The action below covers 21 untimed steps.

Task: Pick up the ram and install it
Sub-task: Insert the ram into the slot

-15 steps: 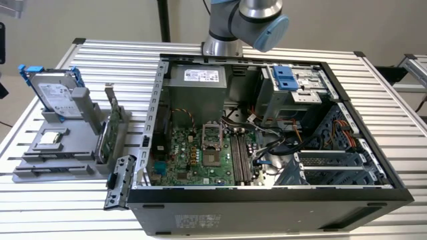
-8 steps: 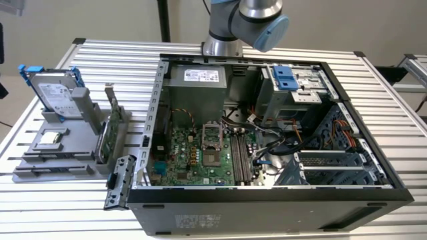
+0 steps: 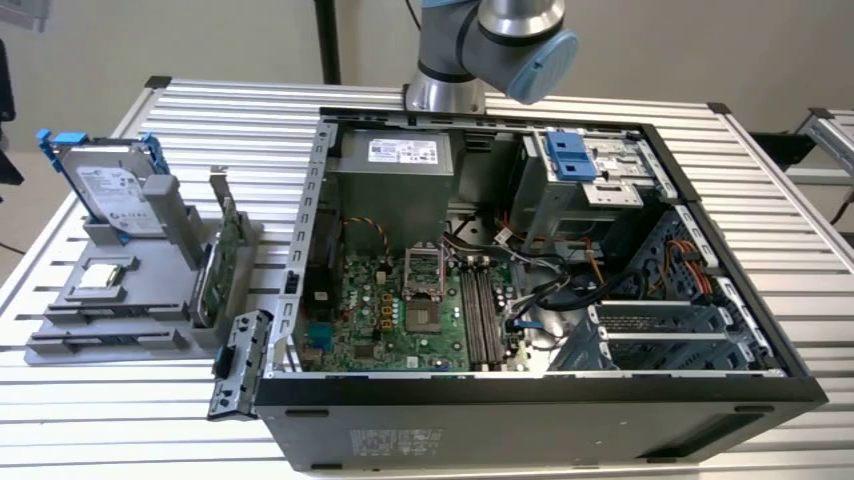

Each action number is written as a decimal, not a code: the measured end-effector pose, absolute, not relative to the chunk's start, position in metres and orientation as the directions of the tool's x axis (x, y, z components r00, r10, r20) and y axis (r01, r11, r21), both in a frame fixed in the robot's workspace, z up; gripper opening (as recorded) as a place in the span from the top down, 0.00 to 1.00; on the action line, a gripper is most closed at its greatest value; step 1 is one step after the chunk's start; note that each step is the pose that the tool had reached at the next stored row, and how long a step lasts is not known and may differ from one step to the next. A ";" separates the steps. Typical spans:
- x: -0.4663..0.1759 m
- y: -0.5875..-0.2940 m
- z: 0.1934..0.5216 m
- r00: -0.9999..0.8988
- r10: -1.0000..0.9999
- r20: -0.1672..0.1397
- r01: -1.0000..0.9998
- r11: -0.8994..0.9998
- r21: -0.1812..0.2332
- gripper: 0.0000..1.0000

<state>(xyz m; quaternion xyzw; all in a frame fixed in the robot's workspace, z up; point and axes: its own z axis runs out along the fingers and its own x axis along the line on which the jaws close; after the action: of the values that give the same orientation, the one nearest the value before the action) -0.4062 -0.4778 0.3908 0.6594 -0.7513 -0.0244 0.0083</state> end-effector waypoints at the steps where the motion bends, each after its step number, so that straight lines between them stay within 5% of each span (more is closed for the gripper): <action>1: -0.406 -0.478 0.391 -0.130 -0.991 -0.020 -0.990 0.129 0.048 0.00; 21: -0.406 -0.478 0.374 -0.059 -0.998 -0.023 -0.998 0.059 0.018 0.00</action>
<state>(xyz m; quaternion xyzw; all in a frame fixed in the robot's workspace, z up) -0.4062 -0.4779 0.3743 0.6859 -0.7276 -0.0144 -0.0021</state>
